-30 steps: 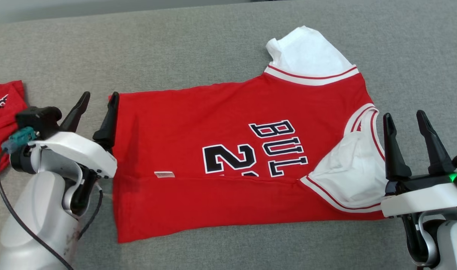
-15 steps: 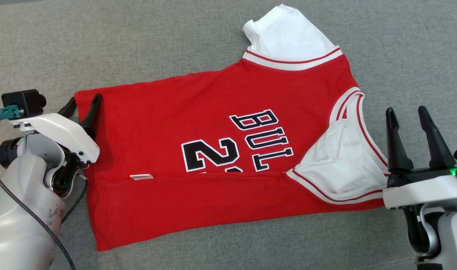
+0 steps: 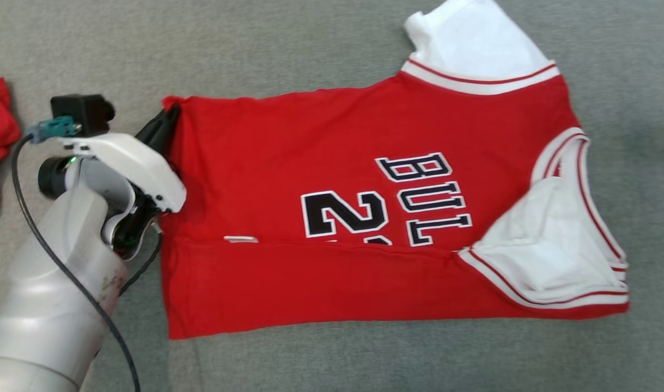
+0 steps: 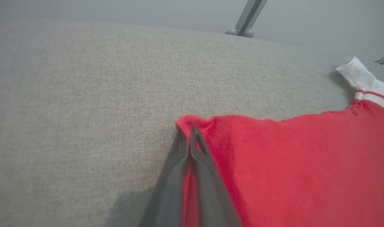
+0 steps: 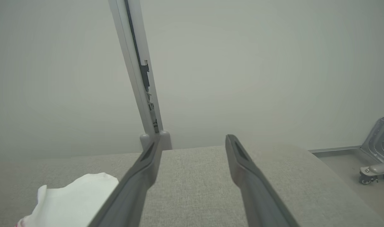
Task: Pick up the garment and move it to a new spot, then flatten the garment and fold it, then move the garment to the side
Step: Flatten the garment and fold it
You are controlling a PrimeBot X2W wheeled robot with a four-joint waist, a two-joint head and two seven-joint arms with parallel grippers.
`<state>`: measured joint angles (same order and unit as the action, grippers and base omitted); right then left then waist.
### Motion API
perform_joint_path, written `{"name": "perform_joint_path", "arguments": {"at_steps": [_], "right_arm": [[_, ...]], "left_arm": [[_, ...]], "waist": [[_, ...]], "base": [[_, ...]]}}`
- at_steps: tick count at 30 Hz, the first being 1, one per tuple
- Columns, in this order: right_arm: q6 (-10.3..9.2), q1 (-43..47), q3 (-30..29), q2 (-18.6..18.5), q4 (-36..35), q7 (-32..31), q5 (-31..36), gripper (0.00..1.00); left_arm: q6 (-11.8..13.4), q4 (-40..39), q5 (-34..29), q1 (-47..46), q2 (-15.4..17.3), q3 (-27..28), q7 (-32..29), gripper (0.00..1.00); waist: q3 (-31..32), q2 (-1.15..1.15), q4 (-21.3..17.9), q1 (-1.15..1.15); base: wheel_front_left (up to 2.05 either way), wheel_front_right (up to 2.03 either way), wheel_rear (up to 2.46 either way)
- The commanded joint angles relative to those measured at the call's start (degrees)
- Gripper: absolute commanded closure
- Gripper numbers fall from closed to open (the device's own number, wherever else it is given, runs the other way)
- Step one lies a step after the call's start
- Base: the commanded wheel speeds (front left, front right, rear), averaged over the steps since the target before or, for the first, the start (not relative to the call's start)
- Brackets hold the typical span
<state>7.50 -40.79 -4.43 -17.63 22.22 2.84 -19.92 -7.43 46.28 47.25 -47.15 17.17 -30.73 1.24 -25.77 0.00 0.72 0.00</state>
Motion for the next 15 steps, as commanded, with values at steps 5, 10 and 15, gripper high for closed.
{"name": "perform_joint_path", "arguments": {"at_steps": [5,10,15], "right_arm": [[-0.02,-11.5,7.0,-2.8,9.6,-4.5,-2.8,0.00],[-0.02,-18.7,14.5,-4.5,17.9,-8.5,-4.6,0.00],[-0.02,-23.1,21.1,-5.5,23.7,-11.8,-7.6,0.00]], "left_arm": [[0.0,-0.1,1.5,-4.4,-1.9,-4.5,1.6,1.00],[0.0,-0.2,3.0,-7.2,-3.4,-8.8,2.9,1.00],[0.0,0.0,4.9,-9.3,-4.4,-12.6,4.4,1.00]], "waist": [[-3.9,0.00,6.3,0.00],[-5.7,0.00,9.8,0.00],[-7.0,0.00,11.8,0.00]], "base": [[0.00,0.00,0.00],[0.00,0.00,0.00],[0.00,0.00,0.00]]}}
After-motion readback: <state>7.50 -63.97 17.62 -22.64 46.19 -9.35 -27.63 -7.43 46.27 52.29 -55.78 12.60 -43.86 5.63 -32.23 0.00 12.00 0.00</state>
